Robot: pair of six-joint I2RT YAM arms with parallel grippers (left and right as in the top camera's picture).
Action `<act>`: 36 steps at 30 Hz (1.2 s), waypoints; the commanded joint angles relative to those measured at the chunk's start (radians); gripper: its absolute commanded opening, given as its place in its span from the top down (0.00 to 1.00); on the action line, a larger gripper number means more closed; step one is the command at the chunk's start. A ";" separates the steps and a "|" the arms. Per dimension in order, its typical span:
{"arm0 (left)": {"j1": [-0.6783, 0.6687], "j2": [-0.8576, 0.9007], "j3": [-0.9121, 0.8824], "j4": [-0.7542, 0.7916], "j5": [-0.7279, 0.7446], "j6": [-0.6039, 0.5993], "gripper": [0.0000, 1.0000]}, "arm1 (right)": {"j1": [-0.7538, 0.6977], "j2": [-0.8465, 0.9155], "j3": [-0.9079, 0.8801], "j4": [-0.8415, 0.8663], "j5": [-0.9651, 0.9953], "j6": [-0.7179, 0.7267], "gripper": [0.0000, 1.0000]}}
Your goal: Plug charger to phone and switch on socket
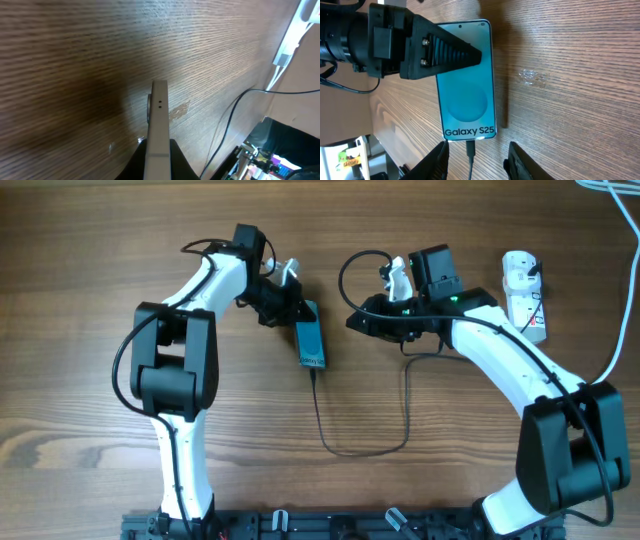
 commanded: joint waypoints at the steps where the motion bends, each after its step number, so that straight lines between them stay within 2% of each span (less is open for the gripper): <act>1: -0.029 0.013 0.001 0.007 -0.003 -0.009 0.96 | 0.004 0.001 0.010 -0.004 0.024 -0.019 0.61; 10: -0.050 0.080 0.001 0.032 -0.029 -0.054 0.93 | 0.004 0.001 0.010 -0.039 0.047 -0.020 0.61; 12: -0.050 0.080 0.001 0.037 -0.029 -0.055 0.91 | 0.004 0.001 0.010 -0.052 0.061 -0.020 0.61; 17: -0.049 0.079 0.001 0.037 -0.055 -0.055 0.78 | 0.004 0.001 0.010 -0.055 0.061 -0.020 0.61; 24: -0.048 0.079 0.001 0.028 -0.069 -0.056 0.71 | 0.004 0.001 0.010 -0.058 0.069 -0.021 0.55; 28: -0.048 0.079 0.001 0.025 -0.154 -0.089 0.70 | 0.004 0.001 0.010 -0.064 0.069 -0.021 0.55; 32: -0.029 0.017 0.002 0.018 -0.313 -0.134 0.72 | 0.004 0.001 0.010 -0.063 0.072 -0.030 0.56; 34: -0.010 -0.067 0.002 0.006 -0.371 -0.134 0.71 | 0.002 -0.002 0.011 -0.061 0.074 -0.047 0.61; 36: 0.016 -0.216 0.002 -0.013 -0.444 -0.134 0.70 | -0.004 -0.021 0.028 -0.067 0.076 -0.073 0.71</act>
